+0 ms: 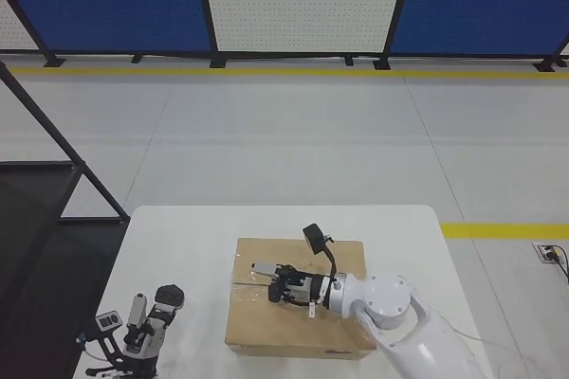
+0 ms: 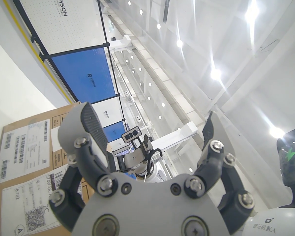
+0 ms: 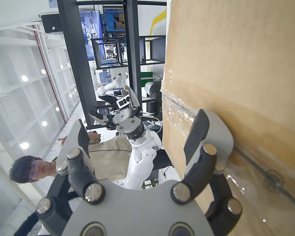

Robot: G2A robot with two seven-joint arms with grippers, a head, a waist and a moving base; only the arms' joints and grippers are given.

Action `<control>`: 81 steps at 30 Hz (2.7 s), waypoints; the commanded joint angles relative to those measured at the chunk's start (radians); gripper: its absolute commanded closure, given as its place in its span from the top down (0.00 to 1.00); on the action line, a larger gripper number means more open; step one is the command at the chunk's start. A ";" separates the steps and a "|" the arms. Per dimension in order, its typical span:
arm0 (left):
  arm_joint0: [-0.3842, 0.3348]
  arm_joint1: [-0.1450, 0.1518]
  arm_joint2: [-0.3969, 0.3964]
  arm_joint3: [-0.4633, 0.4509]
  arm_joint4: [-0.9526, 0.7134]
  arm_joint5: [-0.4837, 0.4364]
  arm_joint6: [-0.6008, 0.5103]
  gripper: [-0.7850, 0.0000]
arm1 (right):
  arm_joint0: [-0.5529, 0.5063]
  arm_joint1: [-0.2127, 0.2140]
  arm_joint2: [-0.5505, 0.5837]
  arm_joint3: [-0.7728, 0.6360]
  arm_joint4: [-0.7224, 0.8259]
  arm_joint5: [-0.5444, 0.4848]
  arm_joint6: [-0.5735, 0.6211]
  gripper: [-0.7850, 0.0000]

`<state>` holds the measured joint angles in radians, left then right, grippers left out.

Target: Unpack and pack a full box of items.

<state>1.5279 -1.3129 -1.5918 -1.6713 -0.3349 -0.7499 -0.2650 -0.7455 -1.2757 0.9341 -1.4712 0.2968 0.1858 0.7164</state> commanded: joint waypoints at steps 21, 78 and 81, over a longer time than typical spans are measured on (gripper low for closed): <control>-0.025 -0.001 0.037 -0.009 0.047 0.032 -0.010 1.00 | -0.402 0.091 0.430 -0.269 0.015 -0.069 -0.028 1.00; -0.013 0.000 0.050 -0.025 0.077 0.034 0.011 1.00 | -0.541 0.110 0.559 -0.283 0.041 -0.066 -0.258 1.00; -0.016 0.000 0.052 -0.024 0.076 0.036 0.011 1.00 | -0.561 0.108 0.574 -0.299 0.054 -0.076 -0.301 1.00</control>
<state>1.5124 -1.3125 -1.5402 -1.6954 -0.2585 -0.7138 -0.2545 -1.3003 -1.1667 1.5017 -1.7675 0.3427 0.1175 0.4284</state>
